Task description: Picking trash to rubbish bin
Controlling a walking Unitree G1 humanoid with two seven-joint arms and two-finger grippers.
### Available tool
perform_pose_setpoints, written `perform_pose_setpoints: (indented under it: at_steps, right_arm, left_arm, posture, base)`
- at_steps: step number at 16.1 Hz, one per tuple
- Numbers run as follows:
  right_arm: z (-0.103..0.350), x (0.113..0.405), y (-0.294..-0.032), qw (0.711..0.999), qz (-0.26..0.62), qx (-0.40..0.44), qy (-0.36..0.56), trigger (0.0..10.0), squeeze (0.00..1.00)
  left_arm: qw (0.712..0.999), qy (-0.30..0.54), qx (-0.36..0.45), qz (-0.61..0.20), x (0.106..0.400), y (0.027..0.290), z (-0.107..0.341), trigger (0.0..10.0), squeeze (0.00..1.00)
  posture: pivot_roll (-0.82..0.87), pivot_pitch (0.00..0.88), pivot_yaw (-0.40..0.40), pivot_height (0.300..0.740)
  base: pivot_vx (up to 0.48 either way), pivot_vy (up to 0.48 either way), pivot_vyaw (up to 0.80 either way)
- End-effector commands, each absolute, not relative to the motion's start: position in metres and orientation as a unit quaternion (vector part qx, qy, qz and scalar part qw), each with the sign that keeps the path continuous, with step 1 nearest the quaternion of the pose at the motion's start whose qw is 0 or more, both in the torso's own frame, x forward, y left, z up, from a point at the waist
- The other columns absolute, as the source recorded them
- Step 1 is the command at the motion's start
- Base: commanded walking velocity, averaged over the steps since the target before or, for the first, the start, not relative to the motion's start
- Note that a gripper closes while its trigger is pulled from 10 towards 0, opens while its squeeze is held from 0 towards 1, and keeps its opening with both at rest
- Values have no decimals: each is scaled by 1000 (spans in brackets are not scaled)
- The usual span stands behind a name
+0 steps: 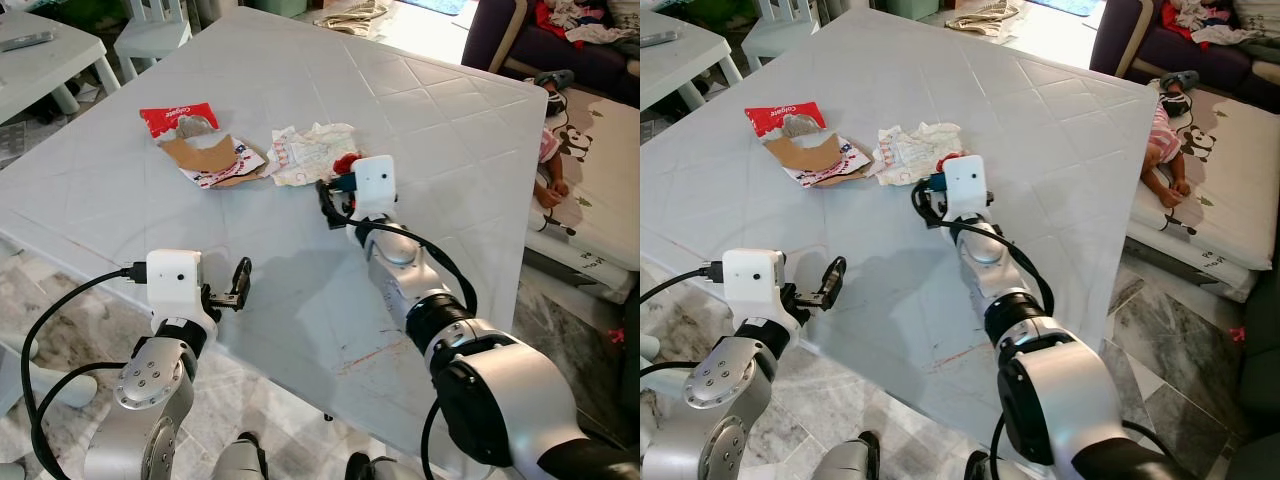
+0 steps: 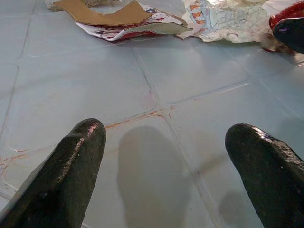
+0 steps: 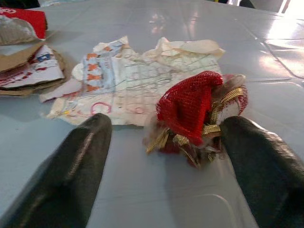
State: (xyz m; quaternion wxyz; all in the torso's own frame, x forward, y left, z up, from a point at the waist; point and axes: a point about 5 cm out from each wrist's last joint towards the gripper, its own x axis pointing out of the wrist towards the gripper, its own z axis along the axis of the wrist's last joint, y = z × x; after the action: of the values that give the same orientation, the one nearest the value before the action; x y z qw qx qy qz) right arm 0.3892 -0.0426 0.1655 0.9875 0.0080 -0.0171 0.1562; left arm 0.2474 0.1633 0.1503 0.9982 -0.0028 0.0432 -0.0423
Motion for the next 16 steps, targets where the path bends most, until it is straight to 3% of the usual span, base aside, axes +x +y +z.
perform_pose_setpoints:
  at_steps: [1,16]
  right_arm:
    - [165,389,-42,987,158,15,-16,0,0]
    - [153,385,-44,985,175,3,-4,0,0]
  left_arm:
    - [998,44,-2,-43,244,163,151,10000,0]
    - [999,40,-6,-34,249,162,151,10000,0]
  posture:
    - [366,211,-105,740]
    - [339,213,-125,740]
  base:
    - [0,0,0]
    - [0,0,0]
